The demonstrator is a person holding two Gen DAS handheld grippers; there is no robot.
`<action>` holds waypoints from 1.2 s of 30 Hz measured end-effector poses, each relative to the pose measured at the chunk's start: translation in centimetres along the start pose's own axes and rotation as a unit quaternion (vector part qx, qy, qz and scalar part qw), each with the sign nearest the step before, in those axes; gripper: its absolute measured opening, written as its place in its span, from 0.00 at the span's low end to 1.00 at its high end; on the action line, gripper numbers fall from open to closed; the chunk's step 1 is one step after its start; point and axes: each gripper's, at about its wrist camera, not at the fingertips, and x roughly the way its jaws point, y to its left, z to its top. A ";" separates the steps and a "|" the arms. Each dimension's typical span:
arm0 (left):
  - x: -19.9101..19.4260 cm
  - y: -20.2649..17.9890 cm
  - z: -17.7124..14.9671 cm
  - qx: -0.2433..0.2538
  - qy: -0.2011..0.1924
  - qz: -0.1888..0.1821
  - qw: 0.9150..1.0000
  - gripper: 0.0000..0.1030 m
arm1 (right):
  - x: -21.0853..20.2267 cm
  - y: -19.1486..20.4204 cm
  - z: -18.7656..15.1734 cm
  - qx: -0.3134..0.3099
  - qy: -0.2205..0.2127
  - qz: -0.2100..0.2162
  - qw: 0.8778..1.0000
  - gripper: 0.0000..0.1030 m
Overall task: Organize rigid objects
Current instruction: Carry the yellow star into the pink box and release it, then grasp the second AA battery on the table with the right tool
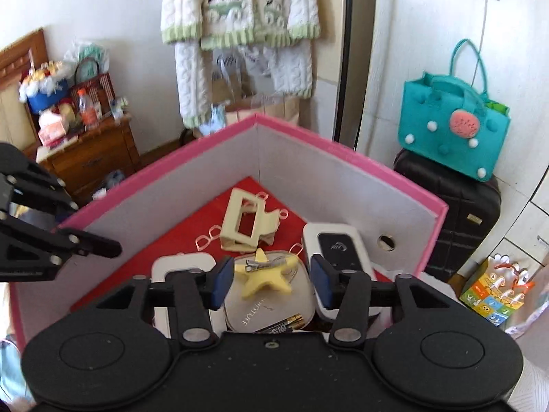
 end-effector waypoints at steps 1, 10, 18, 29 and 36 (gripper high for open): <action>0.0 0.1 0.0 -0.002 0.001 -0.002 1.000 0.10 | -0.9 -0.2 -0.1 0.006 -0.014 -0.001 1.000 0.63; 0.1 0.3 0.1 -0.009 0.000 -0.005 1.000 0.10 | -9.6 -3.4 -3.5 0.061 -0.112 -0.054 0.990 0.75; 0.0 0.2 0.1 -0.018 -0.001 0.001 1.000 0.10 | -11.3 -5.3 -9.0 0.106 -0.131 -0.064 0.984 0.79; 0.0 0.4 0.1 -0.022 0.000 -0.003 1.000 0.10 | -7.2 -6.5 -14.3 0.111 -0.079 -0.054 0.989 0.30; 0.1 0.2 -0.2 -0.007 -0.007 0.000 1.000 0.10 | -4.7 -6.4 -14.0 0.085 -0.050 -0.124 0.987 0.31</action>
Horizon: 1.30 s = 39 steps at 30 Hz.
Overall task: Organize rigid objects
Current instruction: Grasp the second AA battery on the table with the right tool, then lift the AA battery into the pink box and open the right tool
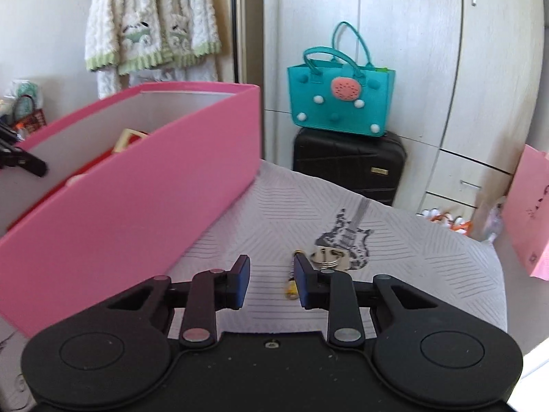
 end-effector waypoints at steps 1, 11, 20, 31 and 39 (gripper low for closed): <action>0.0 -0.1 -0.1 0.002 -0.004 0.002 1.000 0.10 | 0.5 -0.2 0.0 0.007 0.004 -0.005 1.000 0.31; -0.1 0.4 0.2 -0.007 0.002 -0.011 1.000 0.11 | 2.1 -1.1 -0.5 0.037 0.023 -0.017 0.999 0.10; -0.1 0.7 0.3 -0.024 0.005 -0.019 1.000 0.11 | -1.2 0.1 0.5 0.037 -0.020 -0.016 0.999 0.10; -0.8 1.1 0.4 -0.035 -0.006 -0.029 0.999 0.12 | -7.0 4.5 4.2 0.037 -0.123 0.076 0.989 0.10; -1.7 0.7 -0.1 -0.019 -0.024 -0.020 0.999 0.10 | -4.1 8.9 8.4 -0.056 -0.071 0.159 0.983 0.10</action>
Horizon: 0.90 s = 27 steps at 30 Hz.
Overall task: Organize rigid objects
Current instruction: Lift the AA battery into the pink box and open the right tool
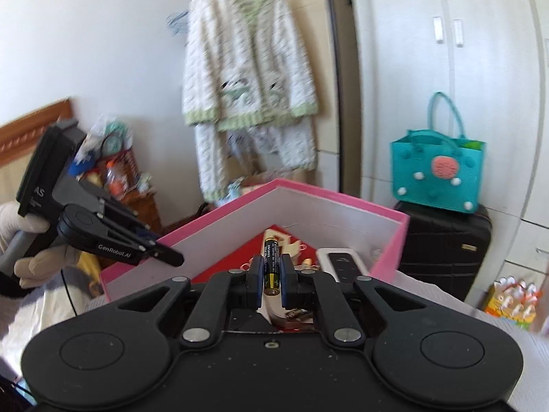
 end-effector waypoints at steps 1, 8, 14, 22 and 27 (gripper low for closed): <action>0.0 0.0 -0.1 0.000 -0.002 0.000 1.000 0.10 | 0.9 0.2 0.5 -0.017 0.016 0.010 1.000 0.10; -0.1 0.2 -0.4 -0.005 -0.017 -0.004 1.000 0.10 | 7.2 0.6 1.7 -0.094 0.128 0.030 0.987 0.10; -0.2 0.8 -0.8 -0.015 -0.027 -0.016 0.999 0.11 | 9.7 0.9 1.6 -0.138 0.178 0.028 0.974 0.10; -0.3 0.7 -0.9 -0.009 -0.029 -0.016 0.999 0.11 | 11.0 1.3 1.4 -0.156 0.197 0.011 0.968 0.15; -0.2 0.0 -0.9 0.009 -0.031 -0.001 0.999 0.11 | 8.3 -0.9 2.5 -0.061 0.141 0.031 0.988 0.18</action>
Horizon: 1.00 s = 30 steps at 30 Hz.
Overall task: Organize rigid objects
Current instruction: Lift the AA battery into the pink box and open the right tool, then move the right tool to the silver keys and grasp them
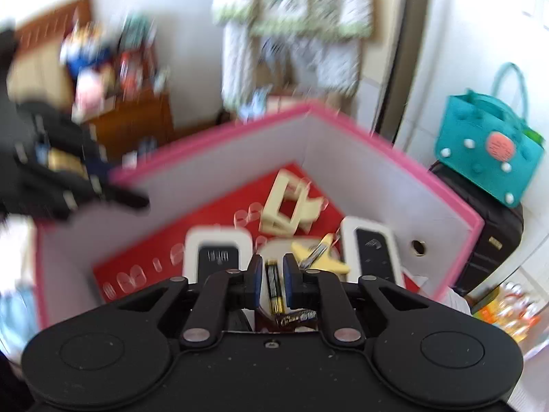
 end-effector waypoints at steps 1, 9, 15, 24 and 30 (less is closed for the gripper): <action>0.0 -0.2 0.0 0.005 0.000 0.004 1.000 0.11 | -1.2 -0.4 -0.2 0.020 -0.020 0.005 1.000 0.20; 0.0 -1.1 0.0 0.032 0.006 0.023 0.999 0.12 | -9.0 -2.9 -4.8 0.152 -0.110 -0.007 0.982 0.33; 0.0 -1.7 -0.1 0.051 0.005 0.037 0.998 0.12 | -12.5 -3.8 -10.3 0.222 -0.169 -0.005 0.960 0.36; 0.1 -2.3 -0.2 0.069 0.005 0.052 0.996 0.12 | -10.3 -7.2 -16.0 0.291 -0.099 -0.107 0.946 0.38; 0.0 -2.3 -0.1 0.073 0.007 0.050 0.996 0.12 | -8.3 -8.1 -18.2 0.294 -0.045 -0.144 0.944 0.39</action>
